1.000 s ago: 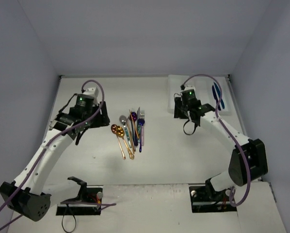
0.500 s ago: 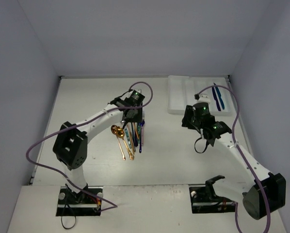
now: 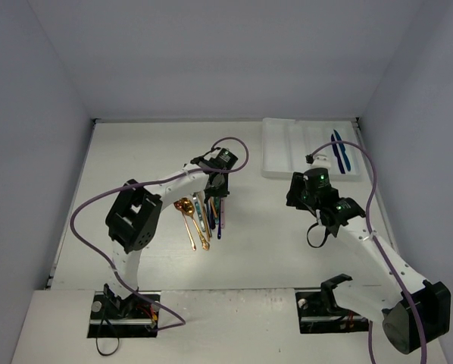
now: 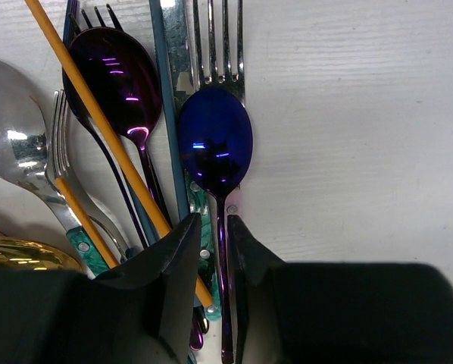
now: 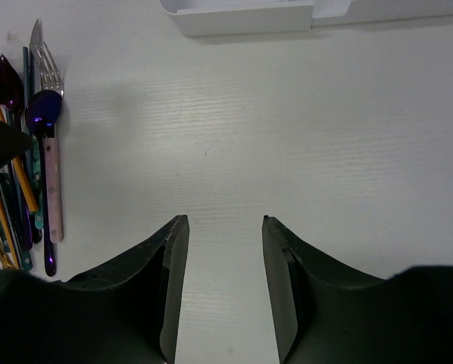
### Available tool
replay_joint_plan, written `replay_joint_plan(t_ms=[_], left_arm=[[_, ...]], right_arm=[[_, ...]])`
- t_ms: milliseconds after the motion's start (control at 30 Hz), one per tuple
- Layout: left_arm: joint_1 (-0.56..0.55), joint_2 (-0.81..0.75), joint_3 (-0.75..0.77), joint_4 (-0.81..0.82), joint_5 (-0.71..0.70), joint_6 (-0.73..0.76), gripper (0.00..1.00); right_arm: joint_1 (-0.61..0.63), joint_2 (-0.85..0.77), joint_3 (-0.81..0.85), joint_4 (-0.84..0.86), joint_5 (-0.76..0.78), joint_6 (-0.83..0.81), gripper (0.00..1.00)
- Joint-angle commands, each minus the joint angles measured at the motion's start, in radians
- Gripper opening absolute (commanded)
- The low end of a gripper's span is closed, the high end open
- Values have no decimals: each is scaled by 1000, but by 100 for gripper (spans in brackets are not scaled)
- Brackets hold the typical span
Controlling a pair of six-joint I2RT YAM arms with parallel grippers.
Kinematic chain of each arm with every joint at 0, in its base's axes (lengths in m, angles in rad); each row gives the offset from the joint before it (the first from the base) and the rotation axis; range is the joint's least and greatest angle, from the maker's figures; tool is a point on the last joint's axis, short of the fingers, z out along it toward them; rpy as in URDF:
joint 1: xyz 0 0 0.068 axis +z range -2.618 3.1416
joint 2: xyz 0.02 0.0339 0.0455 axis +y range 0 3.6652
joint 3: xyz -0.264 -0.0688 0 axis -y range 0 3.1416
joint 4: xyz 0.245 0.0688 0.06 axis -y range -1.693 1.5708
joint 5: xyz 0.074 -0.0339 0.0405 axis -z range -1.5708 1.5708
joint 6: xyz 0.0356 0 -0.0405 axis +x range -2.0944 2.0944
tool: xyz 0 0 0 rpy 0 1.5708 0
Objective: Sort the eating utensils into containers
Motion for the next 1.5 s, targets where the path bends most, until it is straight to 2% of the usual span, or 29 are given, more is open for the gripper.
replay_joint_plan(t_ms=[0, 200, 600, 700, 867, 1033, 1100, 1333, 1467], left_arm=[[-4, -27, 15, 31, -42, -12, 14], [-1, -2, 4, 34, -42, -11, 10], [2, 59, -6, 25, -49, -17, 10], [8, 76, 1, 20, -48, -23, 15], [7, 92, 20, 0, -51, -30, 37], [8, 108, 46, -15, -59, -27, 39], [5, 119, 53, -13, -52, -28, 35], [4, 126, 81, -24, -28, -34, 1], [7, 91, 123, -37, -38, -17, 0]], right_arm=[[-7, -8, -4, 18, -2, -4, 41], [-6, -5, -5, 20, 0, -7, 41], [-6, 3, -12, 20, 0, -11, 41], [-7, 4, -10, 20, 1, -11, 41], [-6, 7, -14, 19, 0, -16, 41], [-6, 10, -14, 20, 0, -20, 41], [-7, 12, -13, 20, 1, -23, 41], [-7, 15, -4, 20, -5, -27, 41], [-7, 19, 21, 20, -15, -33, 41]])
